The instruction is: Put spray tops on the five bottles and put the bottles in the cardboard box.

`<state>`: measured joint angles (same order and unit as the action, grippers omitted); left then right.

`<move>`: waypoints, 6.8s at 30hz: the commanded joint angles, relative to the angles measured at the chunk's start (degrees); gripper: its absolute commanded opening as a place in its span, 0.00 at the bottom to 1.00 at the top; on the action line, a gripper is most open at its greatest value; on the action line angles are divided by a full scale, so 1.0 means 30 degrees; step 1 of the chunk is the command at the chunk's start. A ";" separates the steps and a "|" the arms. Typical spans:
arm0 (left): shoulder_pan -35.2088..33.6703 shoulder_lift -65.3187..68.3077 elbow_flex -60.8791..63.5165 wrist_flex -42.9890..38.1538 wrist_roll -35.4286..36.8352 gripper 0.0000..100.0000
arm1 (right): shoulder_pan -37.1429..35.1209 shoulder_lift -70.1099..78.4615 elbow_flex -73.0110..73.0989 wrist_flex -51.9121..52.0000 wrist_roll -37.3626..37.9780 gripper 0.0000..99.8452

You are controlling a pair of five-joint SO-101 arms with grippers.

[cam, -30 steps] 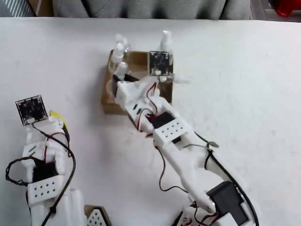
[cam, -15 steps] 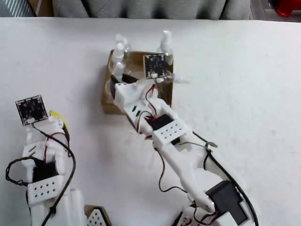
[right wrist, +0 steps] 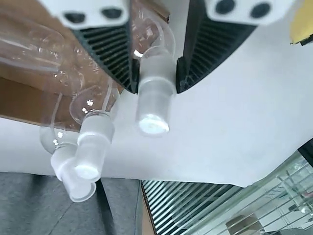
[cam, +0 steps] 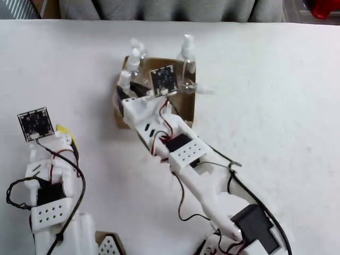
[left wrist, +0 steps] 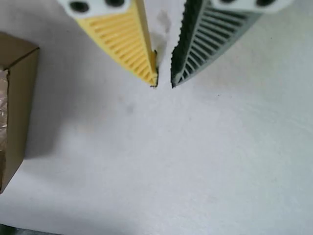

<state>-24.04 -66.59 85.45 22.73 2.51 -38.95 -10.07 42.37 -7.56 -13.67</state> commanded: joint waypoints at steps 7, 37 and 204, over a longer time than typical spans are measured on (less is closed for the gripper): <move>0.0220 -0.0308 -0.0205 -0.0615 -0.0205 0.06 | -0.0103 -0.0484 -0.0322 -0.0513 0.1553 0.02; 0.0220 -0.0308 -0.0205 -0.0615 -0.0205 0.06 | 0.0161 0.0952 -0.0234 -0.2945 0.4103 0.02; 0.0249 -0.0308 0.0469 -0.1201 -0.1026 0.07 | 1.0183 0.1538 -0.1348 0.2183 -1.6879 0.23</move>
<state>-23.96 -66.59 87.30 20.70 -0.04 -8.00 -4.88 42.29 0.09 -64.22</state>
